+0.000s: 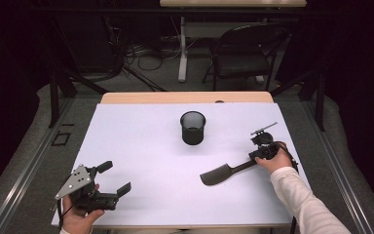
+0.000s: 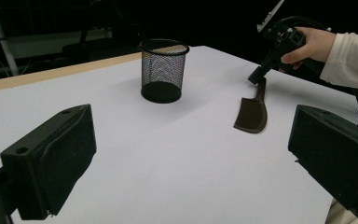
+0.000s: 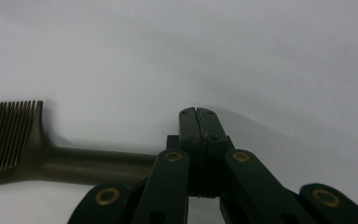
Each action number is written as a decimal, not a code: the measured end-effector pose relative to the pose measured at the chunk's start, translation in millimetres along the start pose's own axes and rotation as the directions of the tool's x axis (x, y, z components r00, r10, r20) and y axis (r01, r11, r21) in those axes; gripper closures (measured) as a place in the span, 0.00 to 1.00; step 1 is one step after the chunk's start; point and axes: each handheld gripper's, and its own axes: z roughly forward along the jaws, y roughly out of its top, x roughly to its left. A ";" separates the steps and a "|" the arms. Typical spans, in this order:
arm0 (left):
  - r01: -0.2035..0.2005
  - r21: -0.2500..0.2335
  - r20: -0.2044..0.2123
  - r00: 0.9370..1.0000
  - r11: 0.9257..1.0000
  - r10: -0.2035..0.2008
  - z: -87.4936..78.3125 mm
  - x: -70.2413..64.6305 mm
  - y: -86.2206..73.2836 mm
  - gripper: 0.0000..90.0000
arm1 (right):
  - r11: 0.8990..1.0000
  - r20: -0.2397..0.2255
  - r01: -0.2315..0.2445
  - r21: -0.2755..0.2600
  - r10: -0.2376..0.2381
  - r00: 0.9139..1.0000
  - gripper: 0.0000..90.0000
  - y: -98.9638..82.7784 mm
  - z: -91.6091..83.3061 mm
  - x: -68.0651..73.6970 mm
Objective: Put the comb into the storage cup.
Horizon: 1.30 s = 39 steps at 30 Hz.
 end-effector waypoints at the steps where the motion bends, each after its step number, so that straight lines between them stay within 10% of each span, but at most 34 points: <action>1: 0.000 0.001 -0.001 1.000 1.000 0.000 0.1 0.1 0.0 0.01 | 1.000 -0.001 -0.004 -0.004 0.004 1.000 1.00 -0.9 0.2 0.1; 39: 0.001 0.005 -0.003 1.000 1.000 -0.001 0.3 0.1 0.0 0.01 | 0.999 -0.050 0.049 0.021 -0.048 0.998 1.00 -32.4 -14.5 18.4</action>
